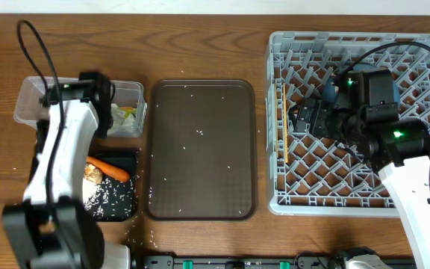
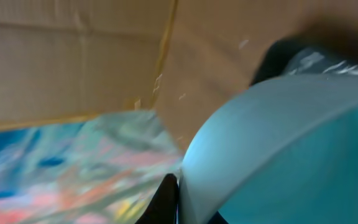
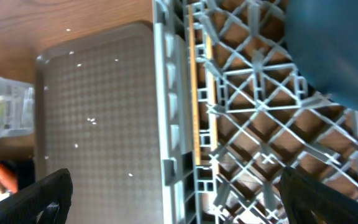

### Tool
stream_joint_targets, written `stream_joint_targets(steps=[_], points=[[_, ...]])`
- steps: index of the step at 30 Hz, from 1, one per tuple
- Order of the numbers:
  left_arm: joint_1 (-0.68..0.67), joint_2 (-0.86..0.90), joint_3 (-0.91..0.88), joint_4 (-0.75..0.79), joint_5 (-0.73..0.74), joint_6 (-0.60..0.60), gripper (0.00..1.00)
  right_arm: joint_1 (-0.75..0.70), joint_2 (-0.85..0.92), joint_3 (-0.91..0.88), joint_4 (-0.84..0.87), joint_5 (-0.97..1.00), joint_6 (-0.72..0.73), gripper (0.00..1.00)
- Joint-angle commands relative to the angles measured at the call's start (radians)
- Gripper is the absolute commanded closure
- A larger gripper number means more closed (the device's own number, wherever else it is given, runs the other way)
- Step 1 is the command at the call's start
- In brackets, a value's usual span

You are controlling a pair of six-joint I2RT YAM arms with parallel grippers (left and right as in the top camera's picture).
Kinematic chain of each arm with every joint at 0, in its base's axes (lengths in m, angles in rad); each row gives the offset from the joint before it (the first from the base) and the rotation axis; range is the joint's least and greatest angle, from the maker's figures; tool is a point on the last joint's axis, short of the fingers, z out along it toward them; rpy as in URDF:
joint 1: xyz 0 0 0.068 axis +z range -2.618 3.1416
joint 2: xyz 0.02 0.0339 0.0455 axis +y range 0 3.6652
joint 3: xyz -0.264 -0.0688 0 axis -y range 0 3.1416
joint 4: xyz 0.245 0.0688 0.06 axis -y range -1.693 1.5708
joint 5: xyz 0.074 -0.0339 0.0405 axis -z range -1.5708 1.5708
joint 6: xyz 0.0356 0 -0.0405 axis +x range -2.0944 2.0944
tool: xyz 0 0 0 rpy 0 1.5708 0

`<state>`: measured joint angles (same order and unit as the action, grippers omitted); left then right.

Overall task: Sort waste into correct bins and load items into the dishwasher rack
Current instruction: 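Carry the emptied bowl right toward the right gripper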

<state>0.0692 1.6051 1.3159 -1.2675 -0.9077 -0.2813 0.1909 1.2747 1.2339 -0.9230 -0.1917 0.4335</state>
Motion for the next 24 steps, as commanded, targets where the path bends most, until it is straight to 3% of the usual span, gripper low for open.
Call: stream_joint_targets(steps=[1,5,9,16,24], points=[[-0.088,-0.134,0.134,-0.001,0.227,0.076,0.94,-0.002,-0.023,0.002,0.032,-0.12,-0.043,0.01],[-0.207,-0.248,0.212,0.047,0.484,0.095,0.93,-0.002,-0.029,0.002,0.098,-0.288,-0.046,0.01],[-0.344,-0.348,0.223,0.128,0.612,0.094,0.94,0.004,-0.029,0.002,0.159,-0.442,-0.046,0.01],[-0.554,-0.39,0.223,0.161,0.63,0.094,0.94,0.096,-0.029,0.002,0.285,-0.587,-0.064,0.09],[-0.617,-0.377,0.223,0.164,0.631,0.093,0.94,0.28,-0.029,0.002,0.305,-0.436,-0.076,0.14]])
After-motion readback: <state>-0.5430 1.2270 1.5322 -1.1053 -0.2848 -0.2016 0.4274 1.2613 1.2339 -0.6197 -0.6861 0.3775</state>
